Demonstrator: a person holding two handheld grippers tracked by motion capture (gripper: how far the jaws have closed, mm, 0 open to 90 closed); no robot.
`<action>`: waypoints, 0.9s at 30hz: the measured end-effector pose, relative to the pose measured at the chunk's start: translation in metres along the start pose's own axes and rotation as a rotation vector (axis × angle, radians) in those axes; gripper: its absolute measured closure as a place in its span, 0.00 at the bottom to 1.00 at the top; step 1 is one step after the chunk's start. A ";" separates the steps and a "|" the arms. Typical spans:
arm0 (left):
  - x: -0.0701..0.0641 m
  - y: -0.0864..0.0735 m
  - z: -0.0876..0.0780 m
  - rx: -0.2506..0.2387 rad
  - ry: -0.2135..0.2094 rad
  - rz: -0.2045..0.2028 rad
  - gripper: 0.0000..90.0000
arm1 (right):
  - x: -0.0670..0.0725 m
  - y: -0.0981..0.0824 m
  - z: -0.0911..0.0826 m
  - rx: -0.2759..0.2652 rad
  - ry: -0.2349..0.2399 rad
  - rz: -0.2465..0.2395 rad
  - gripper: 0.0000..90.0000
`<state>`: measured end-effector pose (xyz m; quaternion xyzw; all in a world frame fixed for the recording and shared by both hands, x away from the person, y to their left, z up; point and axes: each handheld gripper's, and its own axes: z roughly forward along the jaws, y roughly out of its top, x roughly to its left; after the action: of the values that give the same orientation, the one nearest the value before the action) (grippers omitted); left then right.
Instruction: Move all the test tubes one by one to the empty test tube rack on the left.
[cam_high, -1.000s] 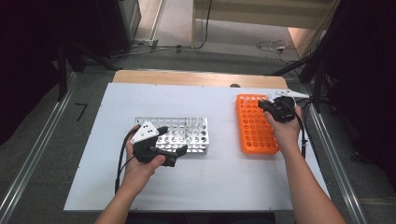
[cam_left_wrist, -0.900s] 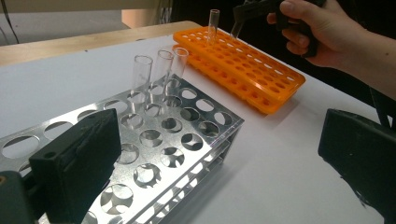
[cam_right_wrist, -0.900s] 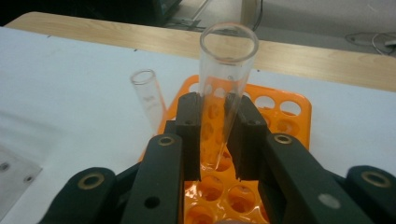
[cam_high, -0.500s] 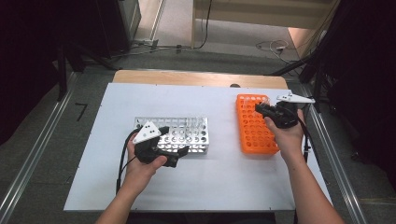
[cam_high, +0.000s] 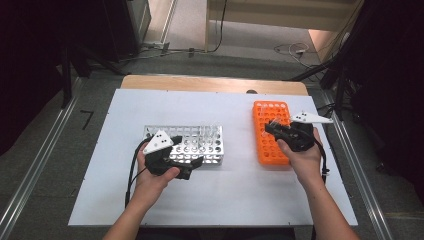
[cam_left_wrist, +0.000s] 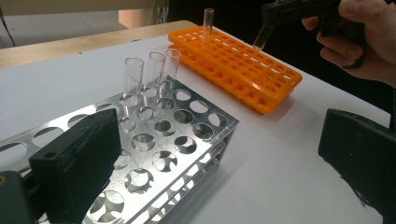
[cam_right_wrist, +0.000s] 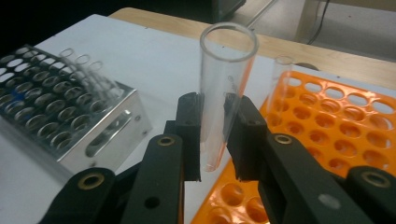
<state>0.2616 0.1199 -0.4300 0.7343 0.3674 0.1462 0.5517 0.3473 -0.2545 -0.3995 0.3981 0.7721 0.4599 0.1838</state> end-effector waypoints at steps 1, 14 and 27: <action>0.000 0.000 0.000 0.000 0.000 -0.001 0.00 | 0.003 -0.001 -0.001 0.000 0.008 -0.001 0.82; -0.006 0.001 0.002 0.000 -0.013 0.012 0.00 | 0.036 -0.012 -0.007 0.012 0.120 -0.038 0.81; -0.015 0.003 0.006 0.002 -0.040 0.025 0.00 | 0.075 -0.017 0.001 0.045 0.230 -0.119 0.81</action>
<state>0.2560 0.1047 -0.4265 0.7421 0.3472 0.1379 0.5565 0.2943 -0.1996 -0.4081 0.3004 0.8204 0.4735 0.1122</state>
